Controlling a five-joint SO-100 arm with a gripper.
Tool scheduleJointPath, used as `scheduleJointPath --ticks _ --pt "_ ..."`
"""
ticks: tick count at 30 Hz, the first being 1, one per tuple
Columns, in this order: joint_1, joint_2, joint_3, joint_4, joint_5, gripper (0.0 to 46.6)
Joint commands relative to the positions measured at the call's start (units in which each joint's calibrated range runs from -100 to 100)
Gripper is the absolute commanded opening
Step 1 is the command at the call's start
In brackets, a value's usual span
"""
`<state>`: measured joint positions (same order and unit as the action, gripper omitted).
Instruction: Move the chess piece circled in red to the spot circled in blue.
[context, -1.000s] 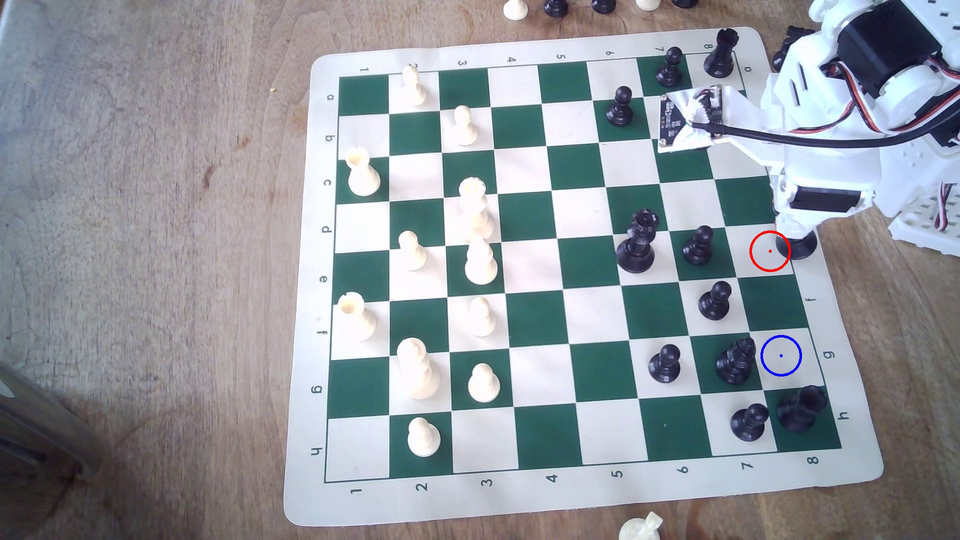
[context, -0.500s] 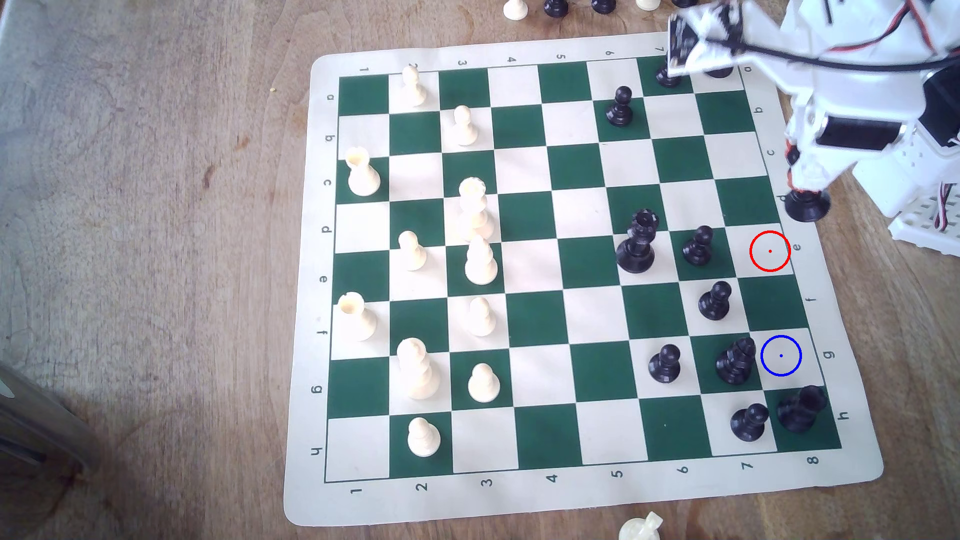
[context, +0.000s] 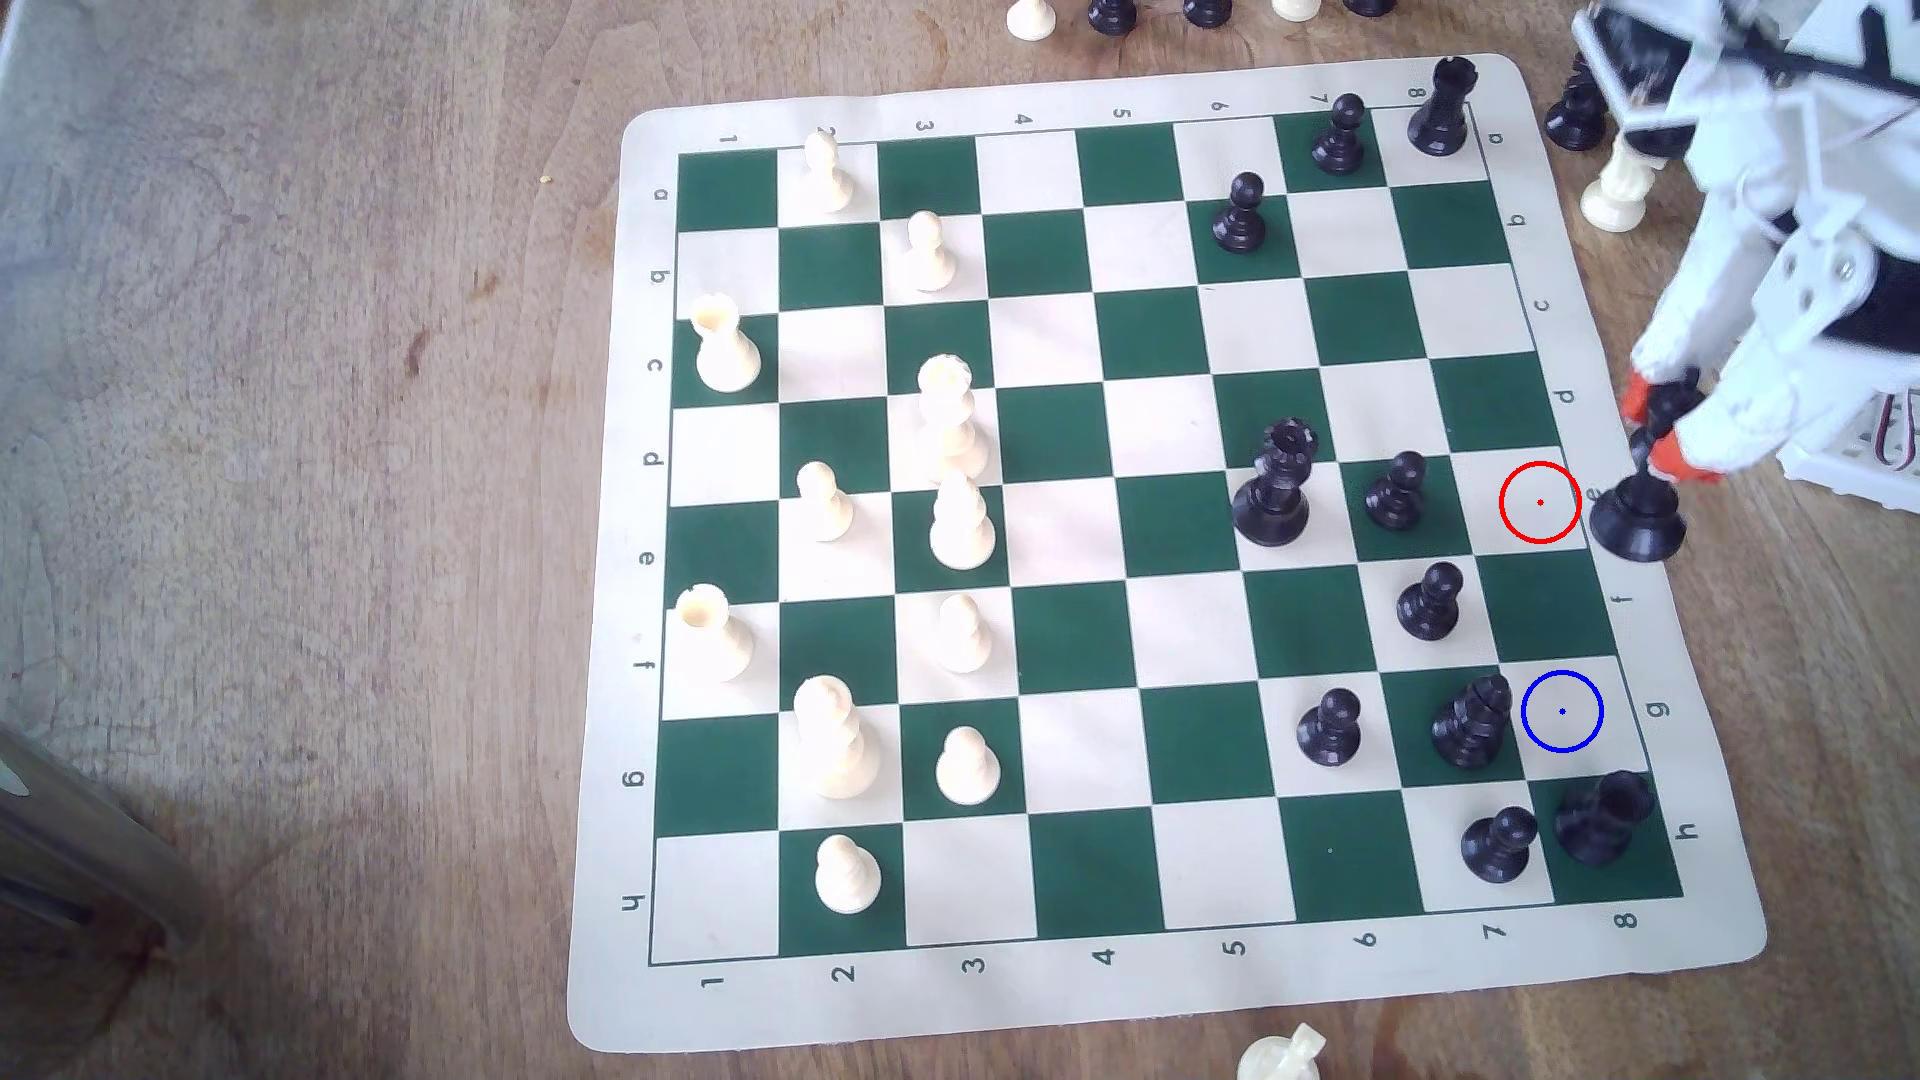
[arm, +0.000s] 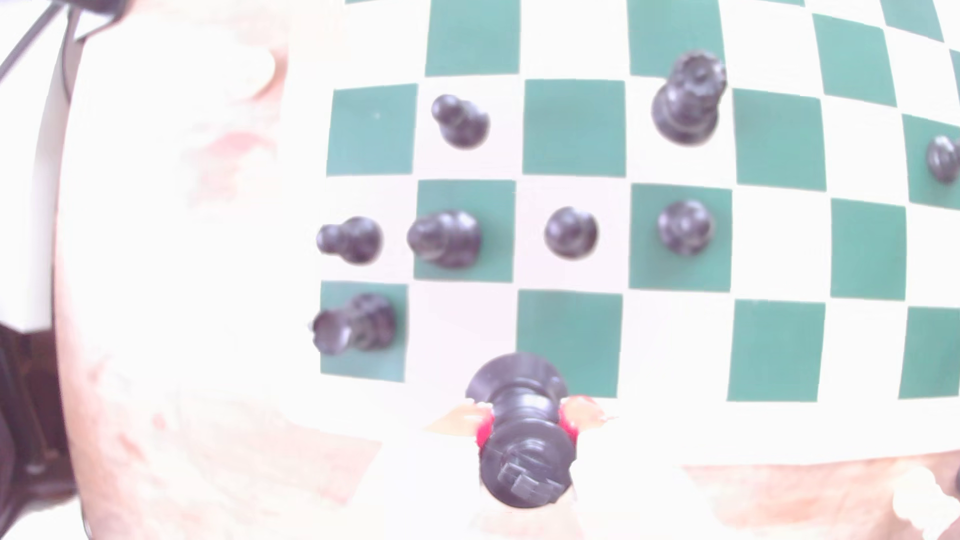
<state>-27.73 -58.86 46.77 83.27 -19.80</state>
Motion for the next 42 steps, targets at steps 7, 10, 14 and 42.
scheduleJointPath --ticks 7,10,14,42 --pt "-2.3 -0.4 13.9 -14.1 1.4 0.2" --pt "-3.3 1.2 13.7 -15.5 1.4 0.2" --pt "-5.2 5.7 12.3 -17.6 1.6 0.2" --pt "-8.6 18.5 7.9 -25.1 1.4 0.5"
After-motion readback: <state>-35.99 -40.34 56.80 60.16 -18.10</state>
